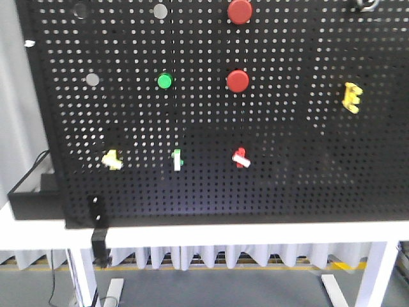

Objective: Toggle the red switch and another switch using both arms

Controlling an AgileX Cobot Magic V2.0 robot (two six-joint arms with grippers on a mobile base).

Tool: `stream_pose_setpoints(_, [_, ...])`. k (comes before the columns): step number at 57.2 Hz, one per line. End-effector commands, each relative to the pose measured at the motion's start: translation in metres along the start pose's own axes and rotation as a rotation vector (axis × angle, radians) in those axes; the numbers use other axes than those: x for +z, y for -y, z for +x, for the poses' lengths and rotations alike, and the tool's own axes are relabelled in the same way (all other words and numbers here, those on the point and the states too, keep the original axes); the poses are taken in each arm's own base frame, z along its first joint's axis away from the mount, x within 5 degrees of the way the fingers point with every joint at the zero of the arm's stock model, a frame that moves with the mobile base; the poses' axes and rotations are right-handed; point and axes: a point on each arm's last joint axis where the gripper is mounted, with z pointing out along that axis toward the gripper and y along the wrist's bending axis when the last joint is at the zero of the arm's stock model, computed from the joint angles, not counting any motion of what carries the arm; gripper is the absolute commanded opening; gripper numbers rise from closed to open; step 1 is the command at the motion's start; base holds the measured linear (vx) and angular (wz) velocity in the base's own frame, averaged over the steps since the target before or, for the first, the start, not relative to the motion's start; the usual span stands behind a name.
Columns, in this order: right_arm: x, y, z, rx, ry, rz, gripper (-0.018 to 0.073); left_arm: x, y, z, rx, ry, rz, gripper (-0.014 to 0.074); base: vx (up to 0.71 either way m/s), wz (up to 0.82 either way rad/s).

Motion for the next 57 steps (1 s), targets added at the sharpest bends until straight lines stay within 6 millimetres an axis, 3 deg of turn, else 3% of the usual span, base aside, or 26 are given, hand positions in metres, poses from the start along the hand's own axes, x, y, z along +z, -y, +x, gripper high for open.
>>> stream_pose_setpoints(1, [-0.0006, 0.0003, -0.0063, -0.011, 0.087, 0.008, -0.0006, 0.0005, -0.0004, -0.0018, -0.013, 0.073, -0.004, 0.0003, 0.34, -0.02])
stream_pose_setpoints(30, [-0.0006, 0.0003, -0.0063, -0.011, 0.087, 0.008, -0.0006, 0.0005, -0.0004, -0.0018, -0.013, 0.073, -0.004, 0.0003, 0.27, -0.01])
stream_pose_setpoints(57, [-0.0006, 0.0003, -0.0063, -0.011, 0.087, 0.008, -0.0006, 0.0005, -0.0004, -0.0018, -0.013, 0.073, -0.004, 0.0003, 0.09, 0.04])
